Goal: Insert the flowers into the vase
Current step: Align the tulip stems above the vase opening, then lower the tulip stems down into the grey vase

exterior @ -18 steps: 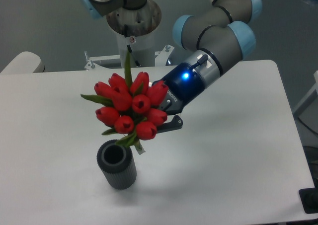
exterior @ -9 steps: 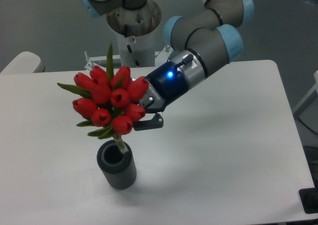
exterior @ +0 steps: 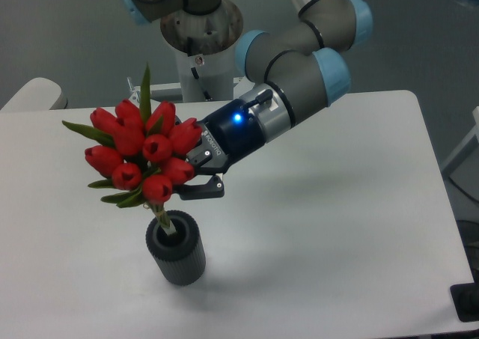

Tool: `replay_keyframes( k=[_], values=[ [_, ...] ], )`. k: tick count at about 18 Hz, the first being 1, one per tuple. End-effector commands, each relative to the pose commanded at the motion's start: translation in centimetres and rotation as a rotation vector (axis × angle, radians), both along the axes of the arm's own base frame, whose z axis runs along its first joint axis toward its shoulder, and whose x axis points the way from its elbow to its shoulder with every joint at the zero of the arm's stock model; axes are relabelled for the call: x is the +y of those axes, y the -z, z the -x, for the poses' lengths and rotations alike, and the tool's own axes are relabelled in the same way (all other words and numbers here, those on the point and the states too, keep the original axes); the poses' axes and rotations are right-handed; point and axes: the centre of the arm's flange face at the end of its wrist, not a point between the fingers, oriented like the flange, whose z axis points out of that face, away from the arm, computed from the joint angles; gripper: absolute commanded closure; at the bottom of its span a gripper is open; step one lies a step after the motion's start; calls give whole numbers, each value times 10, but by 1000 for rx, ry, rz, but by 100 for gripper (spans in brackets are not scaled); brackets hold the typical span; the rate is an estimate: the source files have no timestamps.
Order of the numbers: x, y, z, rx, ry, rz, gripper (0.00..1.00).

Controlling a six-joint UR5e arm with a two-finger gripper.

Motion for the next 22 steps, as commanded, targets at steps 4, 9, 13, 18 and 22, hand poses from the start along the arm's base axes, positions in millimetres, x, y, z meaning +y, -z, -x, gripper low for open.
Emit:
replay_keyframes(
  k=[4,9,13,18,22],
  values=[
    [-7,19,0,4,-7,-2,79],
    [-8,40,-4,-12,-3,12,79],
    [-4,64,0,-12,1,15,79],
    [-2,96,7,-4,2,14,79],
    [-2,111,11,-14,-1,23,79]
  ],
)
